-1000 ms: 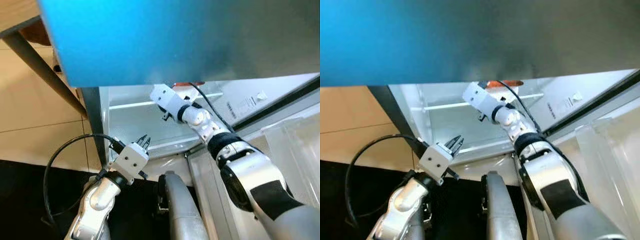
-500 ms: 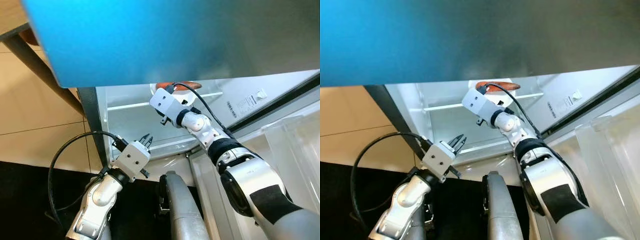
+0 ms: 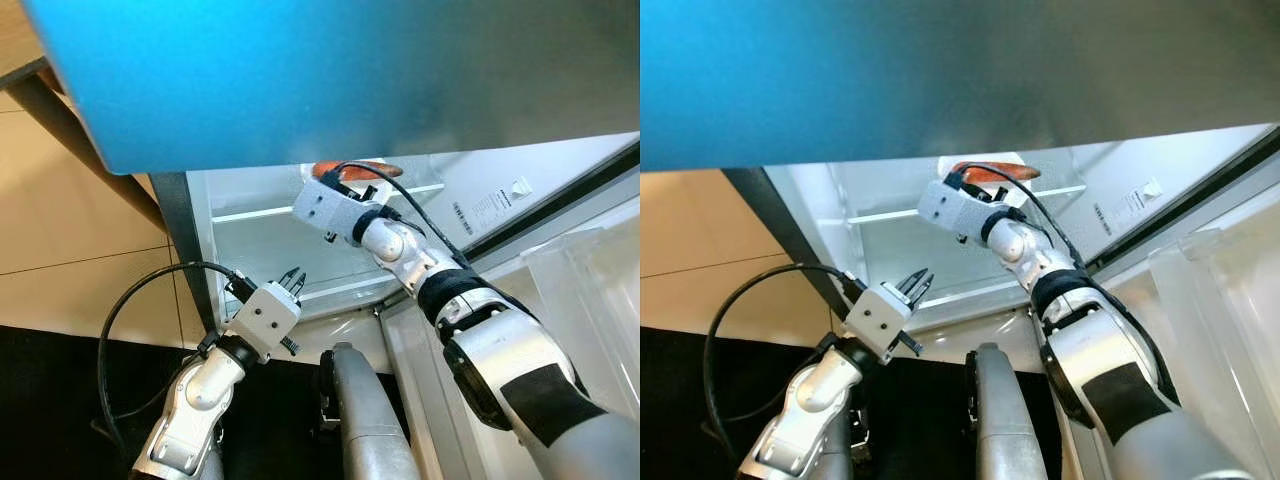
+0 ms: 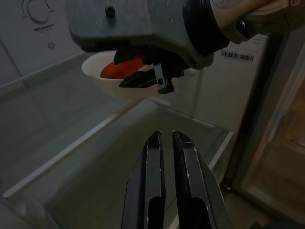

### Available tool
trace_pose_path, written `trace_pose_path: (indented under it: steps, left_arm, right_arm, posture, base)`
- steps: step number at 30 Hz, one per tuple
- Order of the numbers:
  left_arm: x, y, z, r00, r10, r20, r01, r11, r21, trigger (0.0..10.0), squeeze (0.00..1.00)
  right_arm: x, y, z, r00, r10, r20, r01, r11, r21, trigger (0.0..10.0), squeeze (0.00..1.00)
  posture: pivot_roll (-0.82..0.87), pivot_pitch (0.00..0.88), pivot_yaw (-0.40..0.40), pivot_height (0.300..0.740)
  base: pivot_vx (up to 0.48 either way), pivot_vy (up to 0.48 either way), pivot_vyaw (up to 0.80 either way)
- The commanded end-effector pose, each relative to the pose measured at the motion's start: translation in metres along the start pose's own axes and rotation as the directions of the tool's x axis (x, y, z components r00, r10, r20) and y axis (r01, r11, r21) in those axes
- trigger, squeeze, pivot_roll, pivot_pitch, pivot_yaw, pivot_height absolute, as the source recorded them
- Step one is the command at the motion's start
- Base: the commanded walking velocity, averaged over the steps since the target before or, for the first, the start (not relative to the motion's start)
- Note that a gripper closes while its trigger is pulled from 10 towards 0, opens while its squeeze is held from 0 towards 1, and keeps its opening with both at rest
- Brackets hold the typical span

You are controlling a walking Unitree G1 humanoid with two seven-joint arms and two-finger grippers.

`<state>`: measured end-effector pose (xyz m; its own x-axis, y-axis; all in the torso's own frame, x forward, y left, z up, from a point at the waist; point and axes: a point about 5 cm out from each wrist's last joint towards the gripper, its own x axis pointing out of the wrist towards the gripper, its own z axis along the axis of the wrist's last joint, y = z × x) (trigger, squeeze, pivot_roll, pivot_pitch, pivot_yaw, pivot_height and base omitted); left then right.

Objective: Restocking fridge

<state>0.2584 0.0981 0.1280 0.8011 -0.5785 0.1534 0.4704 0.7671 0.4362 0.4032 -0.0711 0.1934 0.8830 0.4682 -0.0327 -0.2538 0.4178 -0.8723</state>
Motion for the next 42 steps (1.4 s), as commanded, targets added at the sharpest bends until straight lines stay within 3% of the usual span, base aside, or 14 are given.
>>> trace_pose_path:
  steps: [1, 7, 9, 13, 15, 24, 29, 34, 35, 36, 37, 39, 40, 42]
  left_arm:
    - [-0.005, -0.008, -0.007, 0.999, -0.031, -0.022, 0.031, 0.999, -0.007, 10.0, 0.0]
    - [-0.006, -0.008, -0.007, 0.999, -0.028, -0.023, 0.028, 1.0, -0.005, 10.0, 0.0]
    - [-0.006, -0.009, -0.007, 0.999, -0.027, -0.022, 0.027, 1.0, -0.006, 10.0, 0.0]
    - [-0.008, -0.01, -0.007, 0.999, -0.027, -0.022, 0.027, 1.0, -0.009, 10.0, 0.0]
    - [-0.009, -0.012, -0.008, 0.999, -0.026, -0.024, 0.026, 1.0, -0.017, 10.0, 0.0]
    - [-0.01, -0.013, -0.008, 0.999, -0.024, -0.022, 0.023, 0.999, -0.027, 10.0, 0.0]
    - [-0.012, -0.011, -0.008, 1.0, -0.007, -0.018, 0.006, 0.999, -0.031, 10.0, 0.0]
    - [-0.013, -0.011, -0.008, 1.0, -0.001, -0.019, 0.001, 0.999, -0.035, 10.0, 0.0]
    - [-0.014, -0.012, -0.008, 1.0, -0.003, -0.02, 0.002, 0.999, -0.037, 10.0, 0.0]
    - [-0.014, -0.012, -0.008, 1.0, -0.003, -0.02, 0.002, 0.999, -0.037, 10.0, 0.0]
    - [-0.015, -0.013, -0.008, 1.0, -0.007, -0.022, 0.007, 0.999, -0.038, 10.0, 0.0]
    - [-0.015, -0.013, -0.008, 1.0, -0.009, -0.022, 0.008, 0.999, -0.039, 10.0, 0.0]
    - [-0.015, -0.014, -0.009, 1.0, -0.009, -0.022, 0.008, 0.999, -0.039, 10.0, 0.0]
    - [-0.015, -0.014, -0.009, 1.0, -0.01, -0.023, 0.009, 0.999, -0.038, 10.0, 0.0]
  right_arm:
    - [-0.003, 0.002, -0.007, 1.0, 0.005, -0.022, -0.006, 0.999, -0.034, 10.0, 0.0]
    - [-0.003, 0.003, -0.006, 1.0, 0.011, -0.005, -0.011, 1.0, -0.01, 10.0, 0.0]
    - [-0.005, 0.006, -0.007, 0.999, 0.029, 0.021, -0.031, 0.993, 0.117, 10.0, 0.0]
    - [-0.007, 0.01, -0.007, 0.998, 0.039, 0.048, -0.048, 0.979, 0.2, 10.0, 0.0]
    - [-0.012, 0.018, -0.009, 0.995, 0.03, 0.091, -0.057, 0.951, 0.304, 10.0, 0.0]
    - [-0.019, 0.031, -0.01, 0.989, 0.02, 0.145, -0.073, 0.925, 0.373, 10.0, 0.0]
    - [-0.023, 0.029, -0.012, 0.982, -0.025, 0.186, -0.062, 0.891, 0.449, 10.0, 0.0]
    - [-0.026, 0.03, -0.013, 0.978, -0.017, 0.207, -0.083, 0.882, 0.464, 10.0, 0.0]
    - [-0.029, 0.035, -0.015, 0.976, 0.013, 0.217, -0.111, 0.888, 0.446, 6.8, 0.0]
    - [-0.029, 0.035, -0.015, 0.976, 0.013, 0.217, -0.111, 0.888, 0.446, 6.8, 0.0]
    - [-0.033, 0.04, -0.019, 0.974, 0.05, 0.223, -0.143, 0.894, 0.424, 1.8, 0.0]
    - [-0.034, 0.041, -0.02, 0.973, 0.058, 0.224, -0.15, 0.895, 0.42, 1.8, 0.0]
    - [-0.035, 0.042, -0.022, 0.974, 0.06, 0.219, -0.149, 0.895, 0.42, 0.0, 0.0]
    - [-0.036, 0.044, -0.024, 0.974, 0.077, 0.215, -0.162, 0.895, 0.415, 0.0, 0.0]
  posture:
    - [0.01, 0.341, -0.166, 0.632]
    - [0.0, 0.344, -0.169, 0.632]
    - [0.0, 0.346, -0.169, 0.632]
    - [0.0, 0.346, -0.169, 0.632]
    - [-0.01, 0.345, -0.161, 0.632]
    - [-0.02, 0.34, -0.155, 0.632]
    - [-0.01, 0.341, -0.159, 0.632]
    - [-0.01, 0.341, -0.158, 0.632]
    - [-0.02, 0.343, -0.156, 0.632]
    - [-0.02, 0.343, -0.156, 0.632]
    - [-0.02, 0.344, -0.156, 0.632]
    - [-0.02, 0.344, -0.156, 0.632]
    - [-0.02, 0.344, -0.156, 0.632]
    - [-0.02, 0.344, -0.156, 0.632]
  base:
    - [0.0, 0.0, 0.0]
    - [0.0, 0.0, 0.0]
    - [0.0, 0.0, 0.0]
    - [0.0, 0.0, 0.0]
    - [0.0, 0.0, 0.0]
    - [0.0, 0.0, 0.0]
    - [0.0, 0.0, 0.0]
    - [0.0, 0.0, 0.0]
    - [0.0, 0.0, 0.0]
    - [0.0, 0.0, 0.0]
    - [0.0, 0.0, 0.0]
    - [0.0, 0.0, 0.0]
    - [0.0, 0.0, 0.0]
    - [0.0, 0.0, 0.0]
